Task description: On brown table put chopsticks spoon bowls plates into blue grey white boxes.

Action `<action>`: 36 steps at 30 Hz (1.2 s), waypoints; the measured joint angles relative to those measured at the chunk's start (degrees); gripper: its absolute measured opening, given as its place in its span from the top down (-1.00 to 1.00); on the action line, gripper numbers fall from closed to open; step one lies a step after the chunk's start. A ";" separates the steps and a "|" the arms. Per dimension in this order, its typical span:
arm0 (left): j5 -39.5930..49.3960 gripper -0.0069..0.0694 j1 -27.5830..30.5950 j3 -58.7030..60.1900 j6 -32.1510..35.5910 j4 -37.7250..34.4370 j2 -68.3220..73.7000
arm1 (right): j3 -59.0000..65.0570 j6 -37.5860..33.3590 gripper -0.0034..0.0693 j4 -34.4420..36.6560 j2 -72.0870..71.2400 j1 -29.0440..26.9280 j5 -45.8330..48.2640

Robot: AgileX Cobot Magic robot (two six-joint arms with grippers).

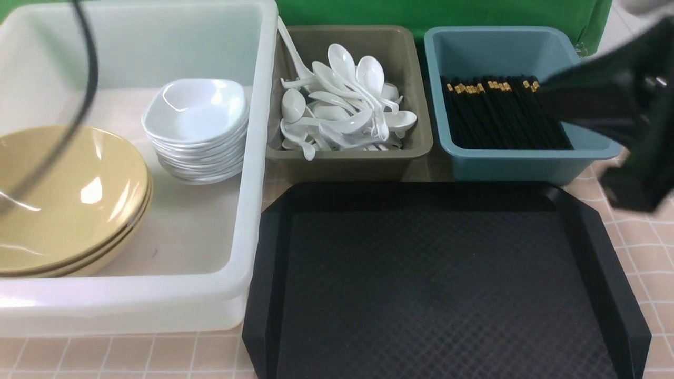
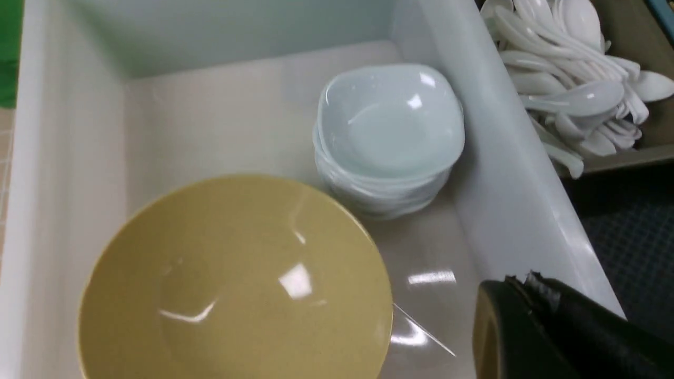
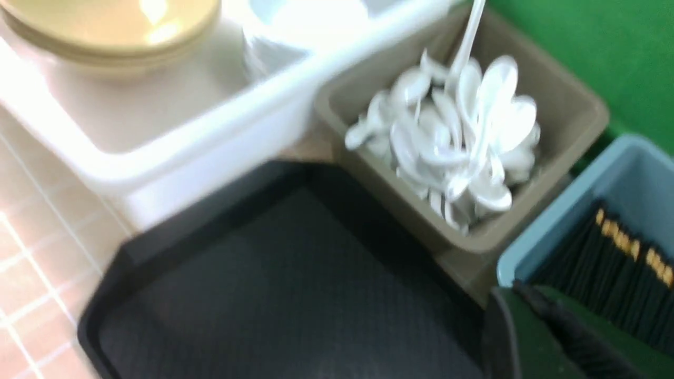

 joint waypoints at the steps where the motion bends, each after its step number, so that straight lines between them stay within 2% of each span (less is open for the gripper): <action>1: -1.83 0.81 0.00 3.99 0.00 0.00 -3.45 | 3.03 0.00 0.77 0.00 -1.86 0.00 -3.23; 6: -10.23 0.81 0.00 26.32 0.20 0.00 -18.70 | 14.83 0.20 0.77 0.00 -11.94 0.00 -16.70; 12: -14.05 0.81 0.00 39.22 1.23 0.00 -31.42 | 21.85 0.34 0.77 0.00 -19.25 0.00 -25.72; 13: -17.51 0.81 0.00 42.83 2.62 0.00 -35.68 | 22.75 0.47 0.77 0.00 -20.09 0.00 -26.93; 20: -25.15 0.81 0.00 47.87 4.93 0.00 -43.73 | 23.00 0.89 0.77 0.00 -20.21 0.00 -23.89; 36: -24.52 0.81 0.00 52.36 5.09 0.00 -44.66 | 23.37 0.89 0.77 0.00 -20.21 0.00 -22.06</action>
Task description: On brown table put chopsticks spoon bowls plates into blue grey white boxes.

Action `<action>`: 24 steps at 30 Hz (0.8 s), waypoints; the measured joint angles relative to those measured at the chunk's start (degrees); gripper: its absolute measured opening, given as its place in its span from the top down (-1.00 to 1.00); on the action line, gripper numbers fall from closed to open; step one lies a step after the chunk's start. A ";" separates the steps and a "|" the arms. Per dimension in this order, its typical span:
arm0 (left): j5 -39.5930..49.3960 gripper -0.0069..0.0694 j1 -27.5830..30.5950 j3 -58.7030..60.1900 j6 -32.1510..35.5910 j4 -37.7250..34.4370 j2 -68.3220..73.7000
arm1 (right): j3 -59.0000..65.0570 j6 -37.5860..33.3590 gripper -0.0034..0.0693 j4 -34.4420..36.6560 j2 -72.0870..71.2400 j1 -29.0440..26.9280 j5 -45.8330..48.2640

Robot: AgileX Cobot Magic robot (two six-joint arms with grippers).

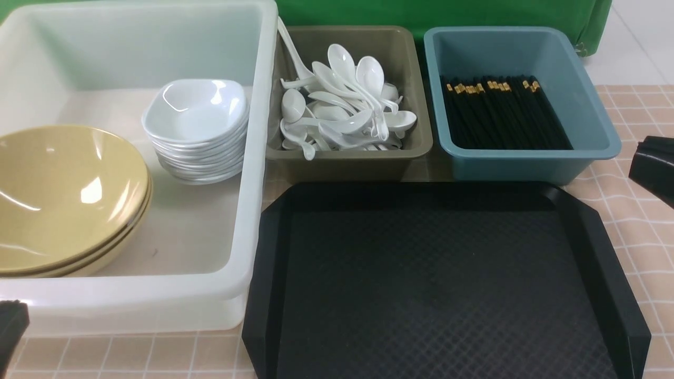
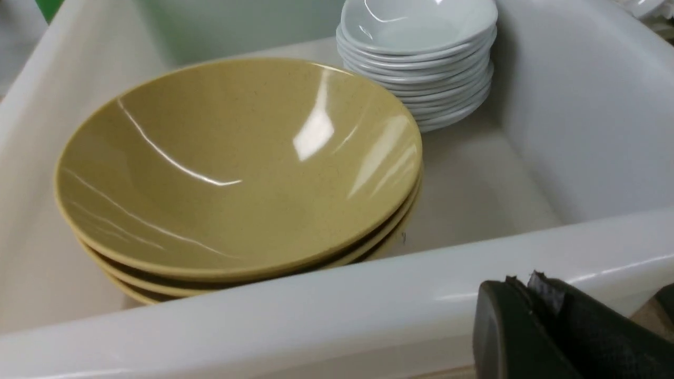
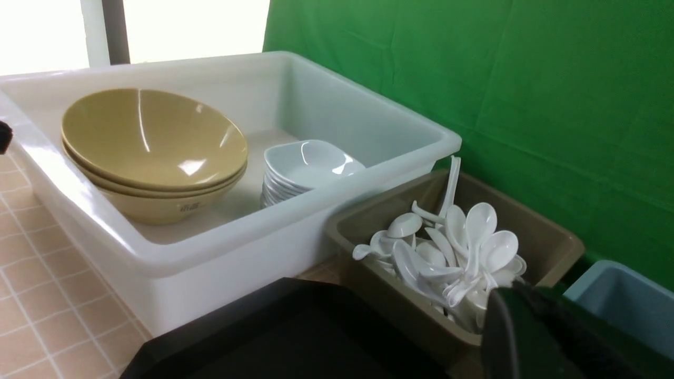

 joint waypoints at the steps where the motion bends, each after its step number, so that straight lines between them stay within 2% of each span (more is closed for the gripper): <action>1: 0.06 0.81 0.00 0.07 0.00 0.00 0.00 | 0.12 0.00 0.77 0.00 0.00 0.00 0.05; 5: 0.06 0.81 0.00 0.12 0.00 0.00 0.00 | 2.89 0.02 0.77 0.10 -1.53 -0.39 -1.02; 8: 0.06 0.81 0.00 0.12 0.00 0.00 0.00 | 6.41 0.41 0.77 0.89 -4.98 -2.87 -1.84; 11: 0.06 0.81 0.00 0.12 0.00 0.00 0.00 | 13.62 4.49 0.79 1.23 -11.06 -11.08 -4.87; 14: 0.06 0.81 0.00 0.12 0.05 0.00 0.00 | 21.27 6.58 0.81 1.23 -16.11 -21.71 -8.07; 15: 0.06 0.81 0.00 0.12 0.05 0.00 0.00 | 21.78 6.59 0.81 1.23 -16.46 -22.42 -8.24; 16: 0.06 0.81 0.00 0.12 0.05 0.00 0.00 | 25.73 6.83 0.81 1.23 -19.36 -28.00 -8.79; 19: 0.06 0.81 0.00 0.12 0.05 0.00 0.00 | 32.86 7.05 0.81 1.23 -25.82 -37.28 -8.95; 24: 0.06 0.81 0.00 0.18 0.05 0.00 0.00 | 39.71 8.61 0.81 1.23 -33.36 -44.87 -7.91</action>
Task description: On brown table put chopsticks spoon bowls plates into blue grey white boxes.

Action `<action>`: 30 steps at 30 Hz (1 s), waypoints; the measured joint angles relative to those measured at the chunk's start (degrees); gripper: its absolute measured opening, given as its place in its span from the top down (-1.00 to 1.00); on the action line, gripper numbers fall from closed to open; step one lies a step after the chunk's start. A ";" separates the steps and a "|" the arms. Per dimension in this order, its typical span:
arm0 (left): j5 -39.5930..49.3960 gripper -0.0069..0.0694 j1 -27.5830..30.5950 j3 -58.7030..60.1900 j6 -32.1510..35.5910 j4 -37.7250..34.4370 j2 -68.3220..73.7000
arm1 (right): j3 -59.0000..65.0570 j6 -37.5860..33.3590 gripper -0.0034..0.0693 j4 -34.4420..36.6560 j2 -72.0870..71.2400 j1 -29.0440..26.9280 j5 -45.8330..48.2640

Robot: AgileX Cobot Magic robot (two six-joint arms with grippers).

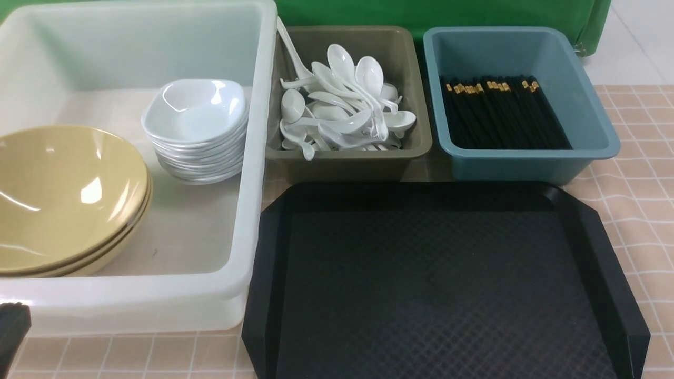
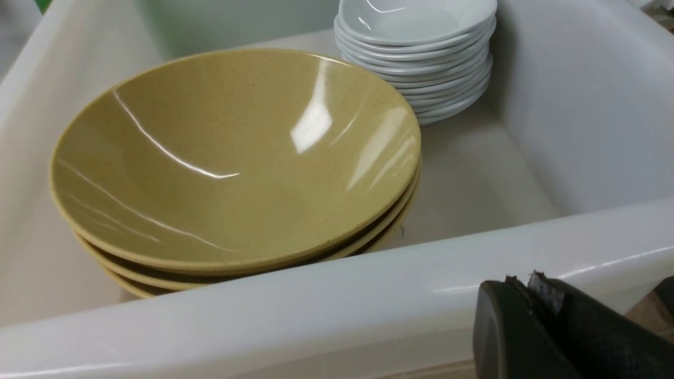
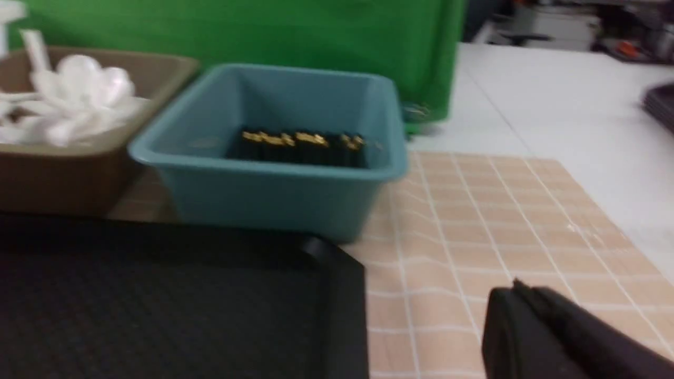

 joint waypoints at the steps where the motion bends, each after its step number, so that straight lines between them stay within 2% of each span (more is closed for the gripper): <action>1: 0.00 0.81 0.00 0.00 0.00 0.00 0.00 | 0.91 0.49 0.81 0.00 -0.44 -0.44 0.50; 7: 0.00 0.81 0.00 0.00 0.00 0.00 0.00 | 1.79 2.56 0.81 0.41 -0.88 -0.70 6.43; 30: 0.00 0.81 0.00 0.00 0.09 0.00 0.00 | 1.79 2.69 0.80 0.46 -0.88 -0.70 6.90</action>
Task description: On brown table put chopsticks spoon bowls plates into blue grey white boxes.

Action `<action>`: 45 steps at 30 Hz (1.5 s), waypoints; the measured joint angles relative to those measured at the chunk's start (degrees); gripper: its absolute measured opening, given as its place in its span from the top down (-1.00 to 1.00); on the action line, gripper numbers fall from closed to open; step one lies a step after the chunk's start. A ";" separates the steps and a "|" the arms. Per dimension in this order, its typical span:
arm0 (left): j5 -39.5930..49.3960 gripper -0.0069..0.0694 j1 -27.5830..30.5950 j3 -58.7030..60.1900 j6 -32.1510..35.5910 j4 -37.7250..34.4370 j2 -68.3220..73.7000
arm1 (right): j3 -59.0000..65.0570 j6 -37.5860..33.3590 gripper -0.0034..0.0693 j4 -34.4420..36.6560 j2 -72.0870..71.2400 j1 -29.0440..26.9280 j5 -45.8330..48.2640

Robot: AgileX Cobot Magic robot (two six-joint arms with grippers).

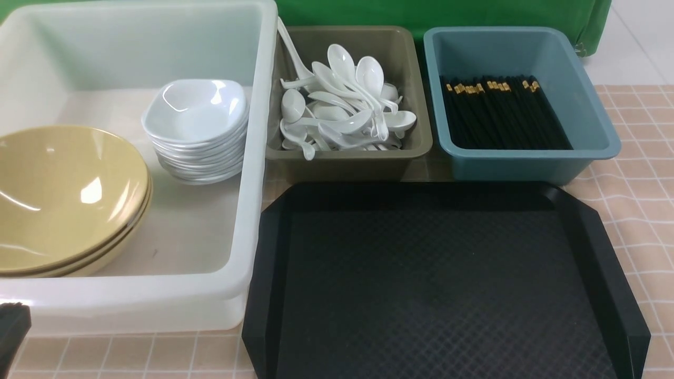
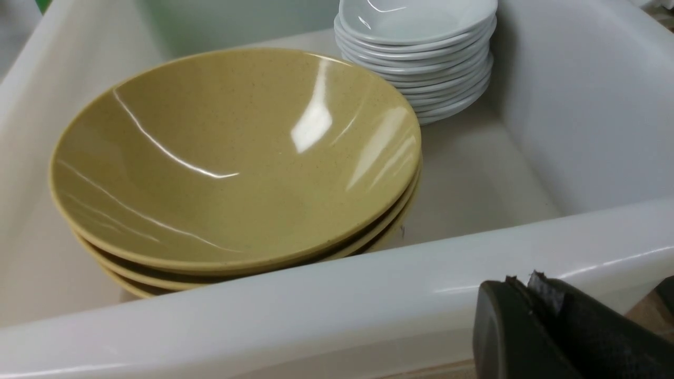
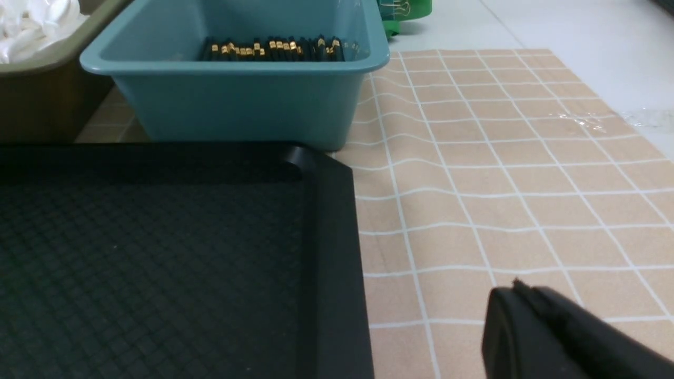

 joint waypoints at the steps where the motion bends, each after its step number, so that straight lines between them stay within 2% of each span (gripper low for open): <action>1: 0.00 0.81 0.00 0.00 0.00 0.00 0.00 | -0.05 0.00 0.80 0.00 0.00 0.00 0.00; 9: -2.24 0.81 -0.39 1.55 0.00 2.13 -0.77 | -0.05 0.00 0.79 0.00 0.00 0.00 0.00; 15: -14.02 0.81 -2.98 11.31 -1.46 5.33 -5.98 | -0.05 0.00 0.78 0.00 0.00 0.00 0.00; 19: -20.13 0.81 -3.04 16.12 -7.34 5.33 -9.51 | -0.05 0.00 0.78 0.00 0.00 0.00 0.00; 23: -24.56 0.81 -3.04 19.67 -18.74 6.04 -9.93 | -0.05 0.00 0.77 0.00 0.00 0.00 0.05; 26: -22.33 0.81 -3.04 19.73 -28.60 6.86 -9.93 | -0.05 0.00 0.77 0.00 0.00 0.00 0.05; 29: -18.16 0.81 -3.04 19.73 -32.41 7.77 -9.93 | -0.05 0.00 0.77 0.00 0.00 0.00 0.05; 34: -18.08 0.81 -3.04 19.73 -30.96 7.90 -9.93 | -0.05 0.00 0.77 0.00 0.00 0.00 0.05; 39: -18.02 0.81 -3.04 19.73 -23.51 7.95 -9.93 | -0.05 0.00 0.77 0.00 0.00 0.00 0.05; 45: -18.02 0.81 -3.04 19.73 -22.20 7.95 -9.93 | -0.05 0.00 0.77 0.00 0.00 0.00 0.05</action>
